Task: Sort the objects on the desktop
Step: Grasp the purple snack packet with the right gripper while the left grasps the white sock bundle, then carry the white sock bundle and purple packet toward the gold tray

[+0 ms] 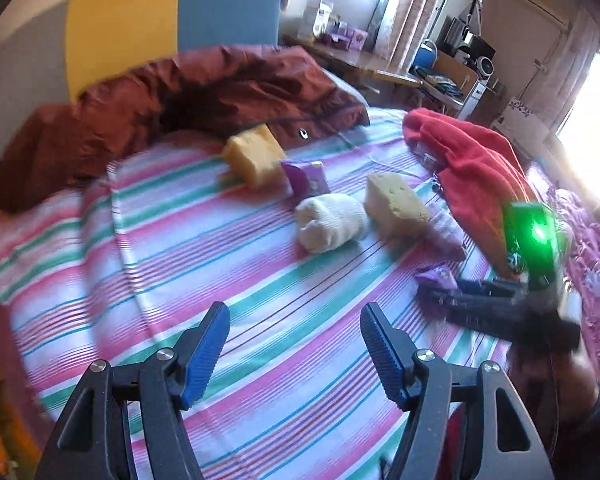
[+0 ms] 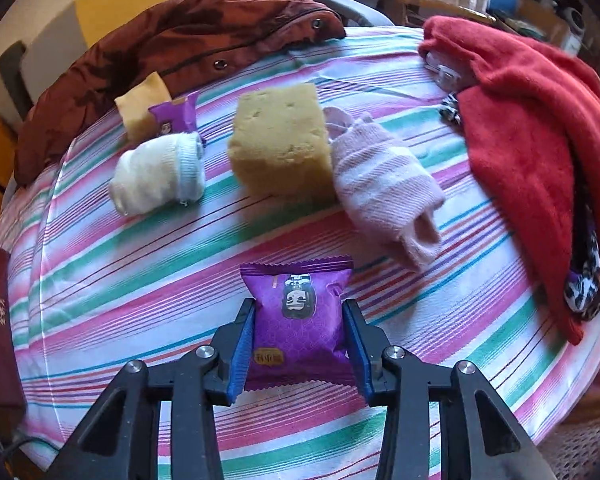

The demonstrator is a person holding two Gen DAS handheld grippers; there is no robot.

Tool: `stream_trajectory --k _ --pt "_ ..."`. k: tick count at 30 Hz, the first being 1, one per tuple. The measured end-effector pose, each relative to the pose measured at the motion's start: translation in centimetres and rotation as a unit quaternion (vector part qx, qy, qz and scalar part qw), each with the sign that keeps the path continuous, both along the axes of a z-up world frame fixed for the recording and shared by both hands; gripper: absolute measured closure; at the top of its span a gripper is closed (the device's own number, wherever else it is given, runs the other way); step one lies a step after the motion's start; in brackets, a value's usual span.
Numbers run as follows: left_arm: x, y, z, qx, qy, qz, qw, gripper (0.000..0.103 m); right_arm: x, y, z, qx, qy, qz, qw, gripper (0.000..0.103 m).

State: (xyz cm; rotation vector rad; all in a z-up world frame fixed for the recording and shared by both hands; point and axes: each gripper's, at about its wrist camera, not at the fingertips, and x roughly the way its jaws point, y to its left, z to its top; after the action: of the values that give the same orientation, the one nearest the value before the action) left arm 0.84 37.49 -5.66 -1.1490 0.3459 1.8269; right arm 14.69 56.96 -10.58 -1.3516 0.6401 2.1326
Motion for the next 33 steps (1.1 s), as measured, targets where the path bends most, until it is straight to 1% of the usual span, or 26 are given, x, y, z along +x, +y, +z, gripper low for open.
stream_trajectory --k 2,6,10,13,14,16,18,19,22,23,24,25,26,28,33 --pt "-0.6 1.6 -0.8 -0.005 -0.015 0.002 0.9999 0.034 -0.2 -0.5 0.1 0.006 0.002 0.012 1.000 0.060" --pt "-1.5 4.7 -1.5 -0.009 -0.031 0.004 0.9995 0.034 -0.4 -1.1 0.3 0.014 0.002 0.027 1.000 0.060" --pt "-2.0 8.1 -2.1 -0.015 -0.028 0.005 0.9995 0.030 -0.3 -0.9 0.6 0.010 0.009 0.028 1.000 0.060" --pt "-2.4 10.3 -2.7 -0.022 -0.028 0.012 0.9993 0.025 -0.3 -0.7 0.7 0.004 0.013 0.027 1.000 0.060" --pt "-2.6 11.0 -2.9 -0.026 -0.025 0.015 0.9992 0.021 -0.7 -0.7 0.5 0.002 0.014 0.027 1.000 0.060" --pt "-2.8 12.1 -3.5 -0.038 -0.022 0.023 0.9988 0.021 -1.0 -0.6 0.5 -0.003 0.017 0.029 0.999 0.060" --pt "-3.0 13.1 -3.9 -0.036 -0.032 0.028 0.9984 0.021 -1.1 -0.7 0.5 -0.005 0.018 0.031 0.999 0.060" --pt "-3.1 13.6 -4.2 -0.039 -0.029 0.028 0.9984 0.021 -1.2 -0.7 0.4 -0.006 0.017 0.032 0.999 0.060" --pt "-3.1 15.3 -5.7 -0.080 -0.007 0.029 0.9963 0.021 -1.1 -0.8 0.5 -0.008 0.017 0.033 0.999 0.060" --pt "-3.3 15.5 -6.6 -0.092 -0.013 0.026 0.9954 0.020 -1.1 -0.8 0.5 -0.009 0.017 0.034 0.999 0.060" --pt "-3.4 15.4 -7.1 -0.088 -0.028 0.025 0.9955 0.021 -1.1 -0.8 0.5 -0.009 0.017 0.034 0.999 0.060" --pt "-3.6 15.1 -7.4 -0.077 -0.033 0.026 0.9961 0.021 -1.1 -0.8 0.5 -0.008 0.018 0.034 0.999 0.060" --pt "-3.5 14.8 -7.3 -0.069 -0.027 0.022 0.9970 0.024 -1.1 -0.8 0.6 -0.008 0.019 0.035 0.999 0.060" --pt "-3.3 14.4 -7.1 -0.064 -0.026 0.005 0.9976 0.033 -1.1 -0.8 0.6 -0.007 0.020 0.036 0.999 0.060" --pt "-3.0 12.2 -6.8 -0.054 -0.009 0.004 0.9985 0.034 -1.2 -1.2 0.8 0.001 0.019 0.045 0.999 0.060"
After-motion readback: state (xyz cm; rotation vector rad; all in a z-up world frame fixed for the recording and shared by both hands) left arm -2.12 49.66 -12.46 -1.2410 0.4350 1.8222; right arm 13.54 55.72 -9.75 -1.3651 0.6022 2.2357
